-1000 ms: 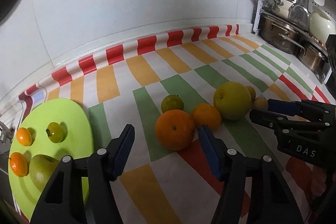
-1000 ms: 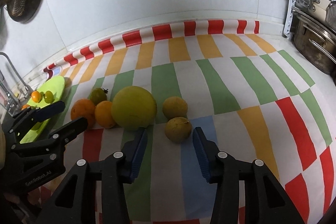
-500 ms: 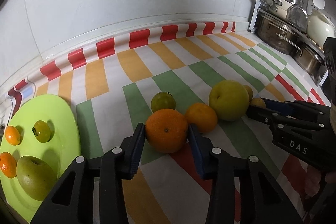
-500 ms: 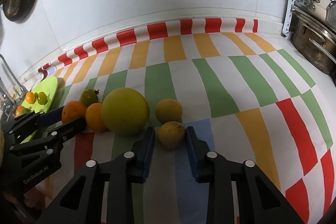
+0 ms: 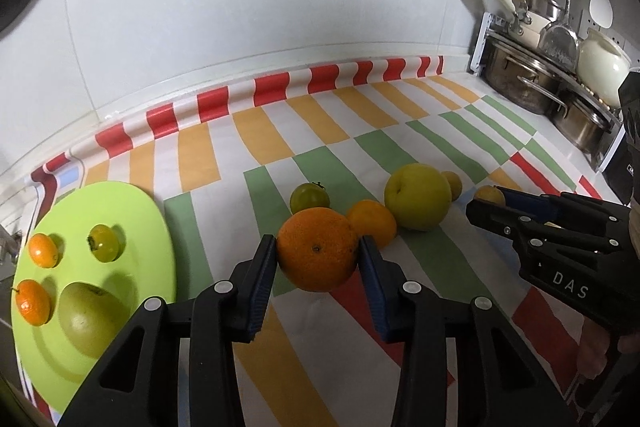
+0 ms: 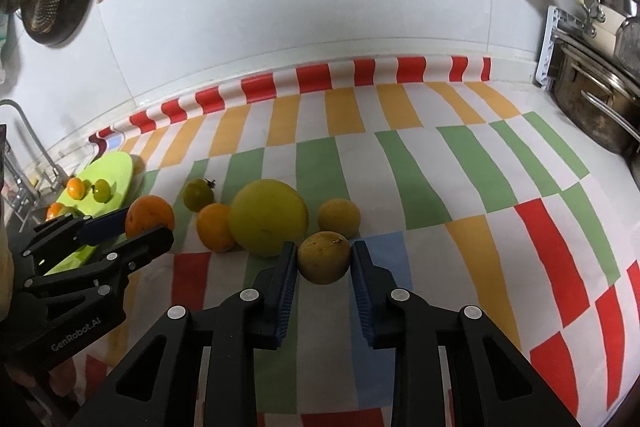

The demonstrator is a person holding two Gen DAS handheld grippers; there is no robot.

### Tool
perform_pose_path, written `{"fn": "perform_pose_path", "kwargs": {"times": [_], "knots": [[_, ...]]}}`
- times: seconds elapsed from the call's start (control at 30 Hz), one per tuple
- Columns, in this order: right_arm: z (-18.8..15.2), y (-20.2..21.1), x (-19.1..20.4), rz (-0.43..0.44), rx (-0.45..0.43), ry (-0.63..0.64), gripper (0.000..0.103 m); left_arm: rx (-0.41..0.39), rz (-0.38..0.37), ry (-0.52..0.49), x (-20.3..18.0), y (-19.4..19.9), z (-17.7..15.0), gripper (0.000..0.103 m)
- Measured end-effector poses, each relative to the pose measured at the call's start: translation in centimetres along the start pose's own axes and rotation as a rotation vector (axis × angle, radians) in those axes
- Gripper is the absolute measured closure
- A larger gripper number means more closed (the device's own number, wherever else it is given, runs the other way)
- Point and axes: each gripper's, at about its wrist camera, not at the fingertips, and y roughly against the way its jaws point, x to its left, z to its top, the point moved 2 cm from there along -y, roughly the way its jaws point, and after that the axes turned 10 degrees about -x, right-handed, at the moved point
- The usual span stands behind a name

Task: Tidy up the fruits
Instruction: 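Grasp the large orange with the left gripper while the right gripper grasps the brown round fruit, then carry the orange and brown fruit over the lime-green plate with both grippers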

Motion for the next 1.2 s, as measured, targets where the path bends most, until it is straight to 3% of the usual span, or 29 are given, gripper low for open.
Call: {"fn": "perform_pose_path", "kwargs": {"times": [1.2], "knots": [[1.2,10.0,9.3,0.217,-0.154,0.138,0.074,-0.165,0.125,0.093,2.7,15.2,-1.7,0.062]]}}
